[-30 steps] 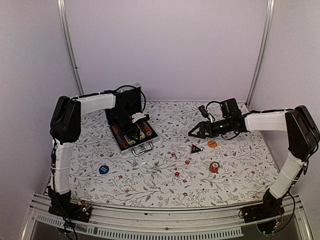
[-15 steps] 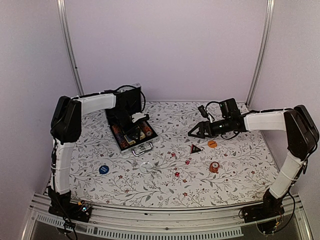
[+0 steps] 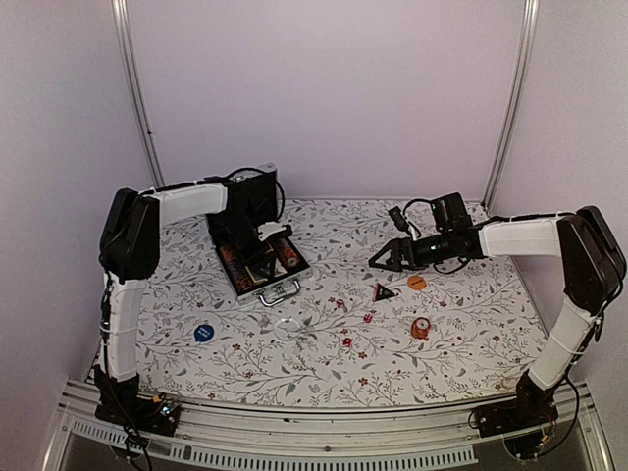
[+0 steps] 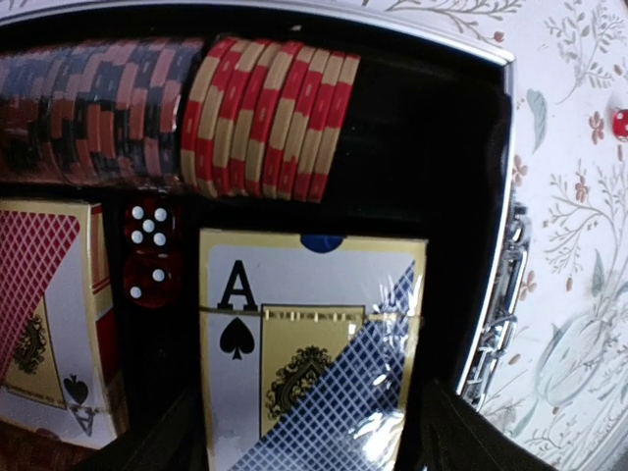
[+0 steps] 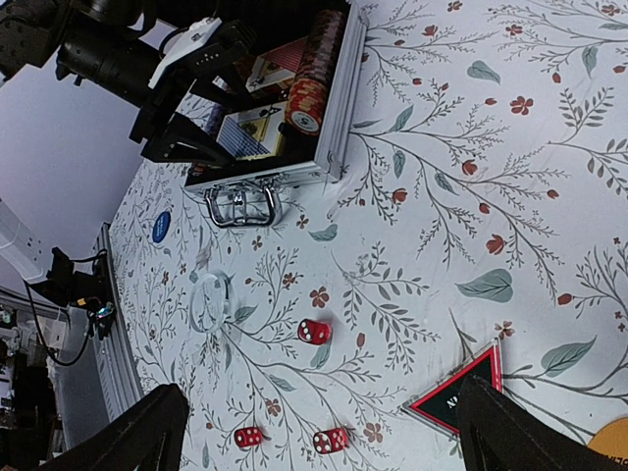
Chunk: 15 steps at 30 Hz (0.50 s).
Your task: Pack up texas hold em set
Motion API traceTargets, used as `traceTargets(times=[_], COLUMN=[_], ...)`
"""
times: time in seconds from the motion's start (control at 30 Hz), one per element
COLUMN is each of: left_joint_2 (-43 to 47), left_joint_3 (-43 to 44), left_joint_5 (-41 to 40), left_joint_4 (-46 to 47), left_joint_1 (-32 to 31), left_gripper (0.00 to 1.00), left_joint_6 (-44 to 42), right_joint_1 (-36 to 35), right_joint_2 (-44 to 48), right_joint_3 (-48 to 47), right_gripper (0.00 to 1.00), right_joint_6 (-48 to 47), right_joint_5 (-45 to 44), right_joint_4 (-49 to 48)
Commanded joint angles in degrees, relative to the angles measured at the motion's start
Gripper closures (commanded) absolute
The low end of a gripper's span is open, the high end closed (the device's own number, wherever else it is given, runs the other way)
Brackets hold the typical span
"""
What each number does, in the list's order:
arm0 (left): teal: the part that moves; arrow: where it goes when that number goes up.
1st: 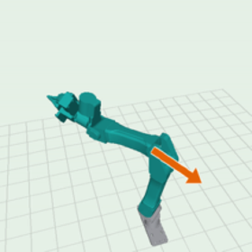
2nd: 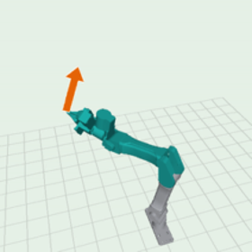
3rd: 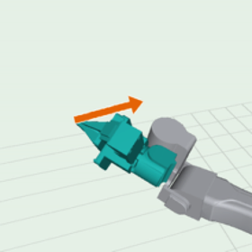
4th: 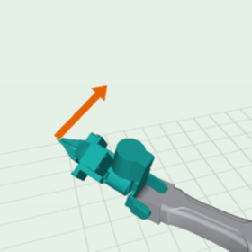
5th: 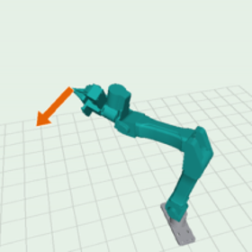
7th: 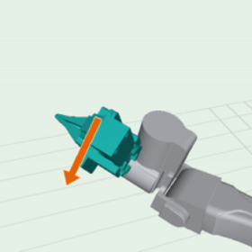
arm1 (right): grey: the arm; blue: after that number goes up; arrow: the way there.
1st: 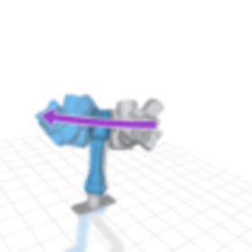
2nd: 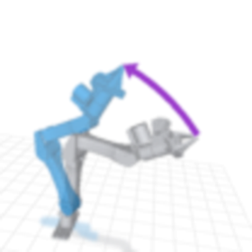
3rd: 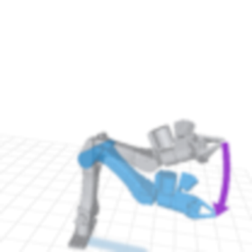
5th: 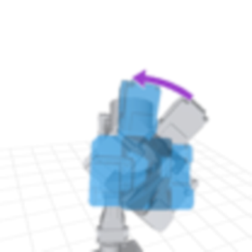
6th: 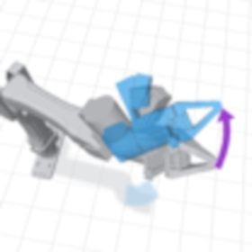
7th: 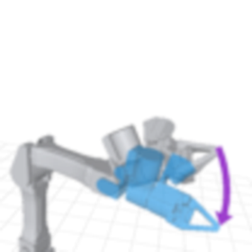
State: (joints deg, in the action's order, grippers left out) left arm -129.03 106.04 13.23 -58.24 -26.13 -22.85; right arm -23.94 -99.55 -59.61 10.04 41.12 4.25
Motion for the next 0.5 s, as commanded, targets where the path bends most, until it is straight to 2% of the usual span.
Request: traceTargets(times=[0.0,0.47], left_joint_2=[0.46,5.77], left_joint_3=[1.36,-0.48], left_joint_5=[1.31,2.17], left_joint_4=[-1.9,1.72], left_joint_1=[-0.15,-0.16], left_gripper=[0.22,0.22], left_joint_6=[0.1,1.08], right_joint_1=[0.15,0.14], right_joint_2=[-0.91,-1.08], right_joint_3=[-0.5,-0.24], right_gripper=[0.01,0.01], right_joint_6=[-0.31,-0.29], right_joint_5=[0.53,0.59], right_joint_4=[-0.3,-0.46])
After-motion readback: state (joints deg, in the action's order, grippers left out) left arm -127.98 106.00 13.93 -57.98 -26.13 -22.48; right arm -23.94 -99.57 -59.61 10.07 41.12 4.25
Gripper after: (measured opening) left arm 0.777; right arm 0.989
